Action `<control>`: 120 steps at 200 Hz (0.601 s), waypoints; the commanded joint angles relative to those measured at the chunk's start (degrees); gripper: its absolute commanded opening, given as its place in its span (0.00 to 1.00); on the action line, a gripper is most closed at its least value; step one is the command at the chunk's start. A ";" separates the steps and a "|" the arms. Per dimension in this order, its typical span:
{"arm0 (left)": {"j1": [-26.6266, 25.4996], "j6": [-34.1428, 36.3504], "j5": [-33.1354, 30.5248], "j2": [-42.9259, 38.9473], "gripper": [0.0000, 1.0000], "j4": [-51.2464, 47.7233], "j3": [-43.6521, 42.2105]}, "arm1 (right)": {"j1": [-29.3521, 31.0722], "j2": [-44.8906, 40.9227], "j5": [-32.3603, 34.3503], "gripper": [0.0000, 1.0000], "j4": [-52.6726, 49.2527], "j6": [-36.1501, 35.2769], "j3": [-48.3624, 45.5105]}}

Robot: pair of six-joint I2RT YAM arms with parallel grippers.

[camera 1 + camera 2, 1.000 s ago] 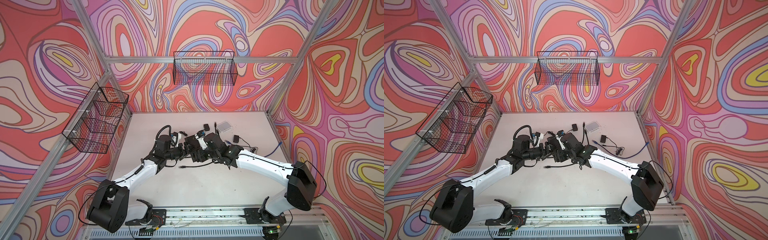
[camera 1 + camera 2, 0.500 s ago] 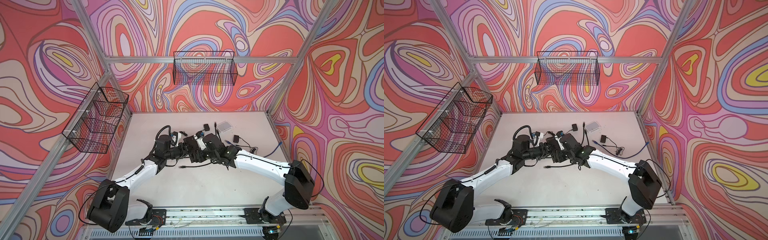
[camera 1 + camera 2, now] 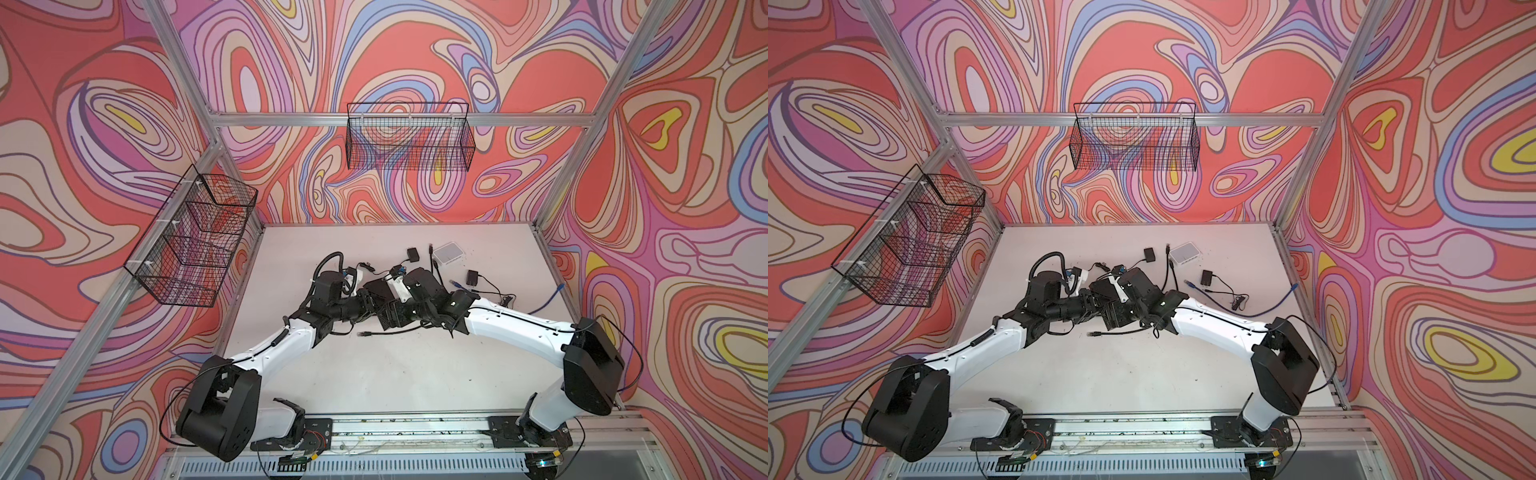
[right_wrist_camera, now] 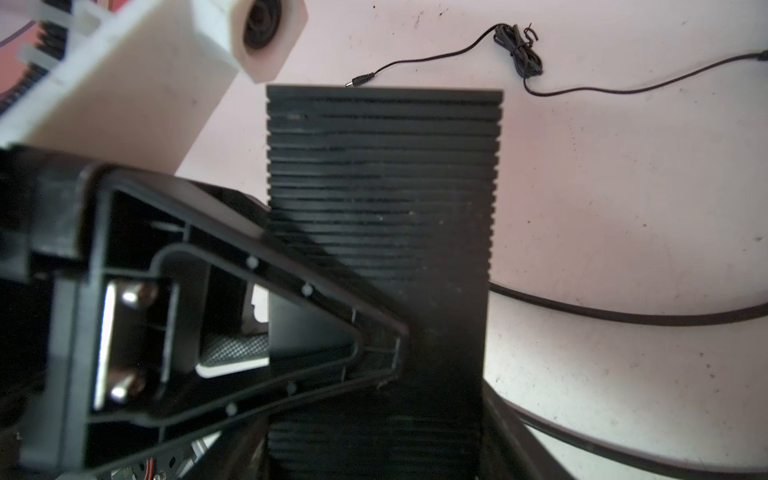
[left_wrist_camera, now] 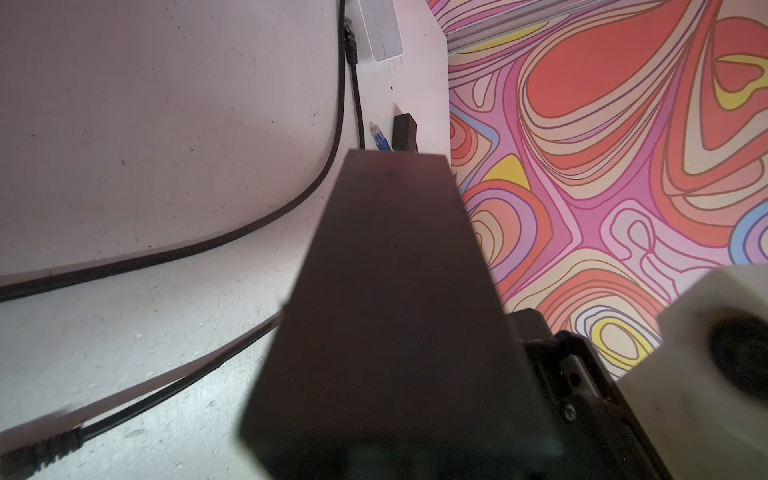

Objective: Insert the plug into the switch port
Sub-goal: 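Carry the black switch box toward the left gripper and let the left gripper grasp it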

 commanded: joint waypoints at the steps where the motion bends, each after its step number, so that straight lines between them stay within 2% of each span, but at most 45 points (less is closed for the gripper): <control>1: -1.35 -1.14 0.77 0.81 0.19 -3.81 1.73 | 0.53 1.29 0.79 0.55 4.66 -0.38 2.18; 8: -1.40 -1.09 0.56 0.92 0.18 -3.88 1.82 | 0.56 1.10 1.02 0.57 4.64 -0.36 1.88; 21: -1.36 -0.97 0.15 1.25 0.17 -4.42 2.13 | 0.59 0.60 1.59 0.67 4.40 -0.15 1.26; 53: -1.40 -0.06 -0.06 2.72 0.15 -5.16 2.87 | 0.59 -1.47 4.45 0.77 4.31 0.05 -1.12; 94: -1.18 5.47 -1.13 4.84 0.13 -12.11 6.61 | 0.55 -5.99 9.23 0.83 1.20 -0.37 -4.62; 120: -0.55 7.30 -1.85 5.07 0.12 -14.67 7.95 | 0.44 -10.67 9.72 0.83 -0.02 -0.22 -7.61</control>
